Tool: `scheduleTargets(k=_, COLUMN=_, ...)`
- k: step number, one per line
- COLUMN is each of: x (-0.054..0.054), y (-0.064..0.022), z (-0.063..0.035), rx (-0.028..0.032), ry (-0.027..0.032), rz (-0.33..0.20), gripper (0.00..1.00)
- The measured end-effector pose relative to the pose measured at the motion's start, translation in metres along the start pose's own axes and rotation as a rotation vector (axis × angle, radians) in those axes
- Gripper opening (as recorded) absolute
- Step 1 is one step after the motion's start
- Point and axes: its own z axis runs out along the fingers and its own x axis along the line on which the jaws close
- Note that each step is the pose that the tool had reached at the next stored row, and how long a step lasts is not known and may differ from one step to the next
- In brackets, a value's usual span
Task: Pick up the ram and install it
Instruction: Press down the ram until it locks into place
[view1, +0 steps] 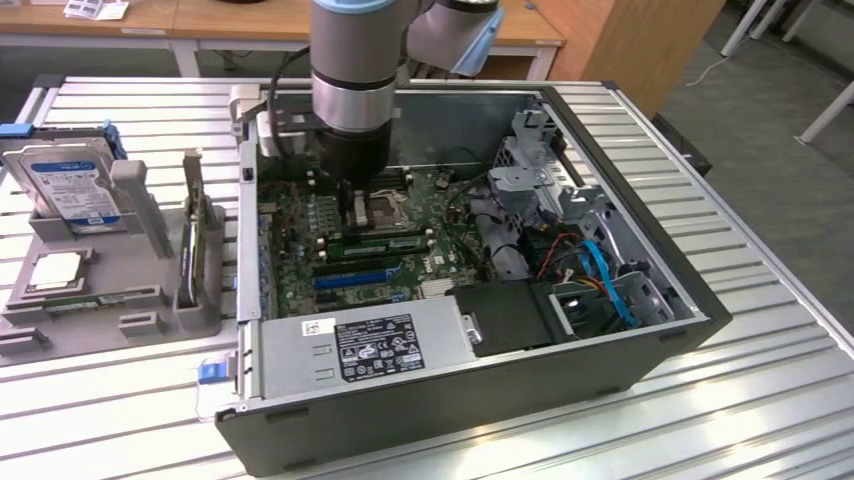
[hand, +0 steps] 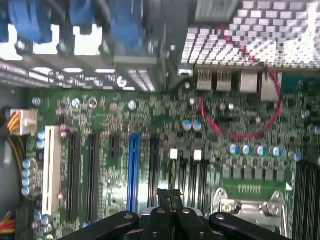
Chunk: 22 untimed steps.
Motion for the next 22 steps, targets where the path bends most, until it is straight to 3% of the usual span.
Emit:
scheduleTargets(k=3, x=0.0, y=0.0089, z=0.0, rx=0.0003, ry=0.0007, rz=0.0, gripper=0.11)
scheduleTargets(k=10, x=0.0, y=0.0092, z=-0.0001, rx=0.0002, ry=0.0009, rz=0.0, gripper=0.11)
scheduleTargets(k=14, x=0.0, y=0.014, z=0.0001, rx=0.0021, ry=0.0008, rz=0.0, gripper=0.11)
scheduleTargets(k=22, x=-0.001, y=0.0141, z=0.0088, rx=0.0016, ry=0.0018, rz=0.0, gripper=0.11)
